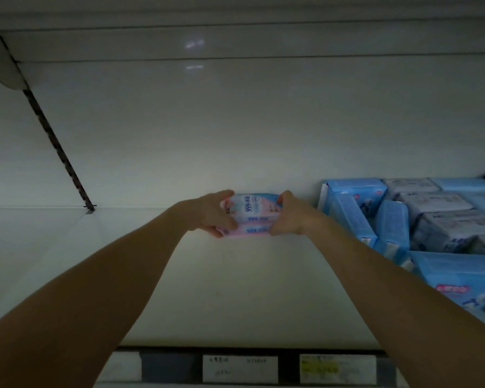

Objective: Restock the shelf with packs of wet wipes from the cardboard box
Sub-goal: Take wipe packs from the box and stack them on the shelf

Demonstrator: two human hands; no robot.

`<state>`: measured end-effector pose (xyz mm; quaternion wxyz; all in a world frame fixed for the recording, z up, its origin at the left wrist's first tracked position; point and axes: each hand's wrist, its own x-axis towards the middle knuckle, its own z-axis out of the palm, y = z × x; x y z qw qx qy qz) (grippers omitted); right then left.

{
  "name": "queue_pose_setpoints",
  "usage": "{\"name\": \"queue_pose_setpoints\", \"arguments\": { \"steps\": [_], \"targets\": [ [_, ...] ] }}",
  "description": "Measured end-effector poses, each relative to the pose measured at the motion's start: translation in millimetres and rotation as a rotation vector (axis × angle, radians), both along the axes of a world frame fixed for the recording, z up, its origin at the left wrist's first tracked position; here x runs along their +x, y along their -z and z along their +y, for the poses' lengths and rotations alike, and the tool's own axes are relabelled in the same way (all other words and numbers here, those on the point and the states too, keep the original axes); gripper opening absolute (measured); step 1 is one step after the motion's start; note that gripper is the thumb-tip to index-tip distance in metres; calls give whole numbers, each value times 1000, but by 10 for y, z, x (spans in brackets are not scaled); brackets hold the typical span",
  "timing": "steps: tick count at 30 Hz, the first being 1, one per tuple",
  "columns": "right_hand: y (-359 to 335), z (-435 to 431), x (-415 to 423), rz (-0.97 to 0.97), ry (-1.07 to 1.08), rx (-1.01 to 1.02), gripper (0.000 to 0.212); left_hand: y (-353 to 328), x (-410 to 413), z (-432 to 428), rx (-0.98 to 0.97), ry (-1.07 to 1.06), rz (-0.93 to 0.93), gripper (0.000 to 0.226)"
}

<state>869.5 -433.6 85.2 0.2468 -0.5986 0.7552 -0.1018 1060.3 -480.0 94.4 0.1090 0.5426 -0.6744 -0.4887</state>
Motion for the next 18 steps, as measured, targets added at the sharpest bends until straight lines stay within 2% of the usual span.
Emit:
{"name": "queue_pose_setpoints", "arguments": {
  "steps": [5,8,14,18],
  "targets": [
    [107,36,-14,81,27,-99,50,131,-200,53,-259,86,-230,85],
    [128,93,-68,137,44,-160,38,232,-278,37,-432,85,-361,77],
    [122,187,-95,415,1,-224,49,375,-427,59,-563,39,-385,57],
    [137,198,-137,442,-29,-242,51,374,-469,92,-578,43,-401,55]
  ]
}}
